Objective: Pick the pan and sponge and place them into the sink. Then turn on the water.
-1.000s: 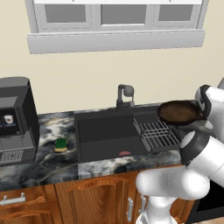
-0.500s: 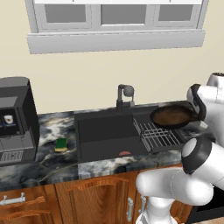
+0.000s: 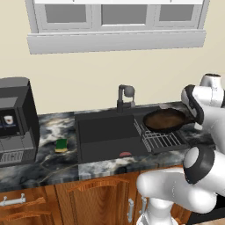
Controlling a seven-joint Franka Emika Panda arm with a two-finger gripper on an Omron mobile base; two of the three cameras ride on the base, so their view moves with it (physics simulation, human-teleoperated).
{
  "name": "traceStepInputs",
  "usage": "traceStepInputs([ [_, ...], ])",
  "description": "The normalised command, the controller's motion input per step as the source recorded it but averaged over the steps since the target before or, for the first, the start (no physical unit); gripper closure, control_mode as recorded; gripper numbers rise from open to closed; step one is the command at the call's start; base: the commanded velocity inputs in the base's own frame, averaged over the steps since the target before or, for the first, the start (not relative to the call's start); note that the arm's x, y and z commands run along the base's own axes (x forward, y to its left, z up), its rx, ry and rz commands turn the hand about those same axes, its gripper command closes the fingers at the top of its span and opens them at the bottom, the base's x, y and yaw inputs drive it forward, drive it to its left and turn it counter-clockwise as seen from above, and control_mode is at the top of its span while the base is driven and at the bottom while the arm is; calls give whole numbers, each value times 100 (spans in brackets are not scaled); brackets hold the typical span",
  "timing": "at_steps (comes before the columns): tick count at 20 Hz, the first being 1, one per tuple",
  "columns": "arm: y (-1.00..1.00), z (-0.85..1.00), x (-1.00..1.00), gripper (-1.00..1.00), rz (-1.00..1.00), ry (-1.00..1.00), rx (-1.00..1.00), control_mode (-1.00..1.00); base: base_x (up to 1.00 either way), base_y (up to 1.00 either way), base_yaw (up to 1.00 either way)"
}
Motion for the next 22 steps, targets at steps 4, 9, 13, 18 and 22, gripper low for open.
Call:
traceStepInputs([
  [4,35,-2,-2,100,1,1,1,-100,0,0,0],
  [9,35,-1,0,100,0,1,0,-100,0,0,0],
  [13,33,-6,-13,100,0,-2,0,-100,0,0,0],
  [18,39,-3,-23,100,0,-2,0,-100,0,0,0],
  [22,45,-1,-11,100,-7,-1,0,-100,0,0,0],
])
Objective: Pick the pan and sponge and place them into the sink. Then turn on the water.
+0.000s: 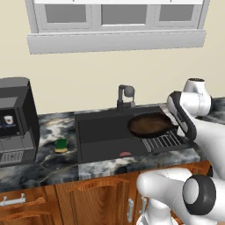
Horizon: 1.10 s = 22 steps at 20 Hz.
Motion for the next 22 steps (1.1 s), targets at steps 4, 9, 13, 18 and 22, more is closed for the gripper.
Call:
traceStepInputs([
  [4,41,0,-5,100,-9,0,0,-100,0,0,0],
  [9,40,0,-3,100,-9,0,0,-100,0,0,0],
  [13,41,0,0,100,-8,1,0,-100,0,0,0],
  [18,43,0,0,100,-7,5,0,-100,0,0,0],
  [22,46,-2,-1,100,-6,7,0,-100,0,0,0],
])
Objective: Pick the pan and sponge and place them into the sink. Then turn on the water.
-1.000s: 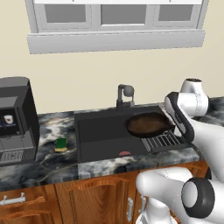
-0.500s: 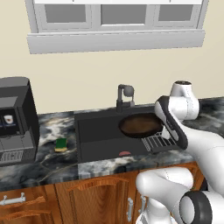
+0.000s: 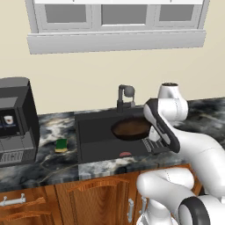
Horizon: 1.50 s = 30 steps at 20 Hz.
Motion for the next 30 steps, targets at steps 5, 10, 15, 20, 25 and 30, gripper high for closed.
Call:
traceStepInputs([
  [5,42,-1,0,100,-7,6,0,-100,0,0,0],
  [10,36,-6,2,100,-11,3,-1,-100,0,0,0],
  [15,29,-26,3,100,-13,-11,-6,-100,0,0,0],
  [20,30,-20,17,100,-14,-3,-2,-100,0,0,0],
  [25,29,-15,14,100,-13,6,-2,-100,0,0,0],
  [30,28,-13,11,100,-13,11,-2,-100,0,0,0],
])
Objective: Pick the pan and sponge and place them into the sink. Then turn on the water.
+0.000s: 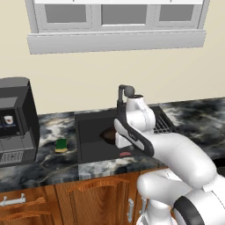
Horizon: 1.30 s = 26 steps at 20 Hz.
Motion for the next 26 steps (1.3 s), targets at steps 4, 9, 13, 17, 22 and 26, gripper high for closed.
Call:
traceStepInputs([
  [4,26,-9,12,100,-14,10,0,-100,0,0,0],
  [9,30,-11,23,100,-12,4,-2,-100,0,0,0],
  [13,30,-12,27,100,-10,0,-4,-100,0,0,0],
  [17,30,-14,23,100,-11,5,-5,-100,0,0,0],
  [22,24,-18,17,100,-11,16,-4,-100,0,0,0],
  [26,23,-14,15,100,-10,19,-3,-100,0,0,0],
])
